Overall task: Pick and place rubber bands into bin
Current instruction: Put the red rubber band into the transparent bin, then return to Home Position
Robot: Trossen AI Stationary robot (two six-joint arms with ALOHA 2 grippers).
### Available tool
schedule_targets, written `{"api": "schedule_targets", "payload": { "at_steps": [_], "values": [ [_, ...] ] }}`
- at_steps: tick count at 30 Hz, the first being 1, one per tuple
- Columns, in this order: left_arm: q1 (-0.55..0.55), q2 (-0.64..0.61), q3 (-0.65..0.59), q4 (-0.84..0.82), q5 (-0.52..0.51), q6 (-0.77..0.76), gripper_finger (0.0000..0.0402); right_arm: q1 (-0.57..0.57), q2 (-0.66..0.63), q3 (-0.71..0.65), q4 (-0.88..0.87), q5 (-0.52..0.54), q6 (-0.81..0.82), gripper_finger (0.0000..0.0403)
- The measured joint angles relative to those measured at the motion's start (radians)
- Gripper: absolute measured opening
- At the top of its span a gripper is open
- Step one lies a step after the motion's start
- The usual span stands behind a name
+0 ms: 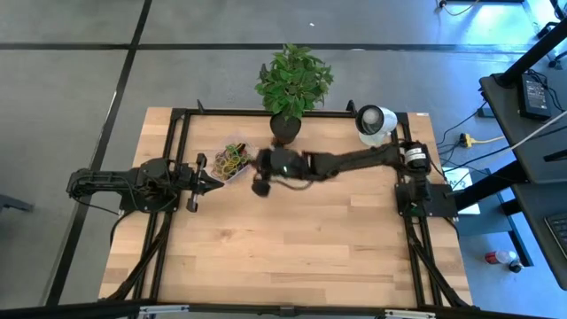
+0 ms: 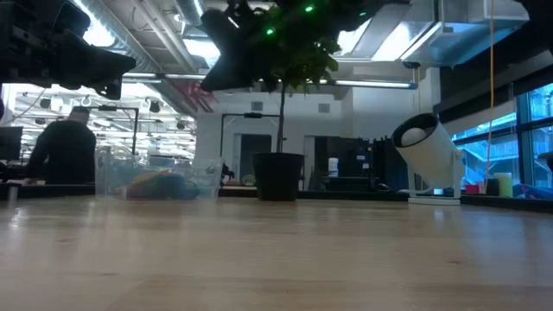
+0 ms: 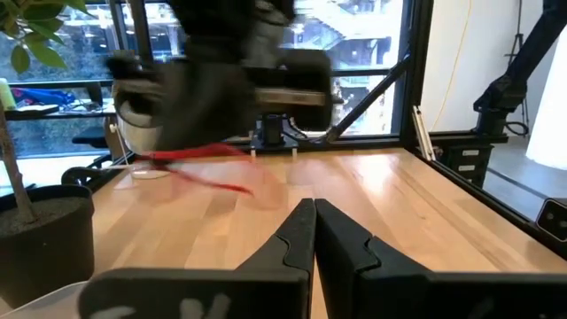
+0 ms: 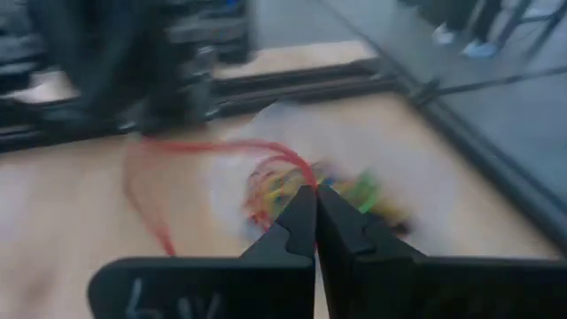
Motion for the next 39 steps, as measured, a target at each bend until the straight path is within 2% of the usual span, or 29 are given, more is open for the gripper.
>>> {"api": "schedule_targets", "payload": {
  "at_steps": [3, 10, 14, 22, 27, 31, 39],
  "values": [
    [0.000, 0.000, 0.000, 0.000, 0.000, 0.000, 0.0004, -0.053, 0.021, 0.058, -0.006, -0.009, -0.050, 0.0001],
    [0.000, 0.000, 0.000, 0.000, 0.000, 0.000, 0.0004, -0.150, 0.079, 0.099, 0.015, -0.147, -0.051, 0.0002],
    [0.000, 0.000, 0.000, 0.000, 0.000, 0.000, 0.0004, -0.170, 0.127, 0.101, 0.116, -0.220, -0.052, 0.0003],
    [0.000, 0.000, 0.000, 0.000, 0.000, 0.000, 0.0004, -0.171, 0.225, 0.100, 0.276, -0.226, -0.046, 0.0004],
    [0.000, 0.000, 0.000, 0.000, 0.000, 0.000, 0.0004, -0.171, 0.255, 0.099, 0.295, -0.226, -0.047, 0.0007],
    [0.000, 0.000, 0.000, 0.000, 0.000, 0.000, 0.0004, -0.181, 0.255, 0.099, 0.296, -0.226, -0.046, 0.0033],
    [0.000, 0.000, 0.000, 0.000, 0.000, 0.000, 0.0004, -0.204, 0.255, 0.099, 0.294, -0.225, -0.015, 0.0133]
  ]
}}
